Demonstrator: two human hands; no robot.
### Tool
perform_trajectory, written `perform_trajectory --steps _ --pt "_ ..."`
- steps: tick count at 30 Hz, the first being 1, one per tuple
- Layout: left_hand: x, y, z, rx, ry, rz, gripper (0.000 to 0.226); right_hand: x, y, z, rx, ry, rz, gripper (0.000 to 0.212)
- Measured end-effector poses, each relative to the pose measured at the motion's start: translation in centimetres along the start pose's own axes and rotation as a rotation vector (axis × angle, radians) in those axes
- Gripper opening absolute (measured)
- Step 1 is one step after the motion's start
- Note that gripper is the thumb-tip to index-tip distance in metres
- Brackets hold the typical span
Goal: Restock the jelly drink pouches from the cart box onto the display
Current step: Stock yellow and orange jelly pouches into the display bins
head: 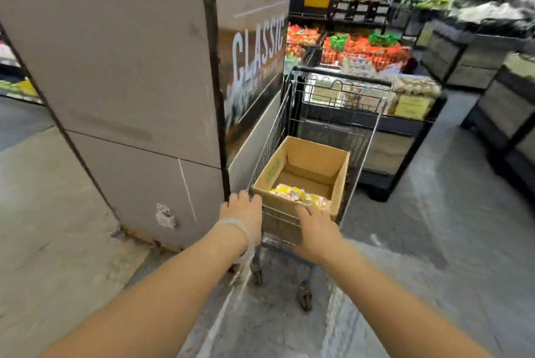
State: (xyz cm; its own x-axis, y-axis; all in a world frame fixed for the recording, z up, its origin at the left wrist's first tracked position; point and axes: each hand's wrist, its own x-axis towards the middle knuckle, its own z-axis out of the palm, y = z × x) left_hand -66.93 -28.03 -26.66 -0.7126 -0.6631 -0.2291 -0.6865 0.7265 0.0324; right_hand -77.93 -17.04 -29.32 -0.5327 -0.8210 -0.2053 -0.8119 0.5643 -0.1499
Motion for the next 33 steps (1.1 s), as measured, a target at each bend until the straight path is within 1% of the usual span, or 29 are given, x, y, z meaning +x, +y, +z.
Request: perform_trajectory --steps 2,5,9,14,18,22,25,30,33 --pt "3.3 1.2 0.5 0.003 -0.038 0.039 0.064 2.2 2.1 -0.2 0.003 -0.028 0.069 0.071" --pt "7.8 2.5 1.2 0.013 -0.051 0.072 0.064 5.8 4.9 -0.9 -0.003 -0.014 0.128 0.067" --pt "15.5 3.3 1.2 0.021 -0.059 0.078 0.061 13.3 8.1 -1.6 0.0 -0.025 0.138 0.06" --pt "25.7 4.0 -0.2 0.025 -0.085 0.017 0.06 23.1 11.3 -2.4 0.06 -0.093 0.152 0.069" --pt "32.4 5.0 -0.3 0.01 -0.112 0.032 0.057 29.6 14.1 -2.8 0.079 -0.104 0.153 0.067" --pt "37.6 5.9 2.4 0.005 -0.216 0.056 0.056 33.9 16.2 -0.3 0.108 -0.187 0.188 0.059" --pt "41.6 6.0 5.4 0.028 -0.293 0.059 0.061 36.4 17.7 2.2 0.123 -0.251 0.218 0.057" --pt "48.3 6.2 10.6 0.075 -0.466 0.112 0.057 39.8 19.8 8.1 0.251 -0.421 0.361 0.063" --pt "51.9 6.7 13.6 0.073 -0.549 0.135 0.064 41.9 21.2 11.5 0.315 -0.512 0.422 0.066"
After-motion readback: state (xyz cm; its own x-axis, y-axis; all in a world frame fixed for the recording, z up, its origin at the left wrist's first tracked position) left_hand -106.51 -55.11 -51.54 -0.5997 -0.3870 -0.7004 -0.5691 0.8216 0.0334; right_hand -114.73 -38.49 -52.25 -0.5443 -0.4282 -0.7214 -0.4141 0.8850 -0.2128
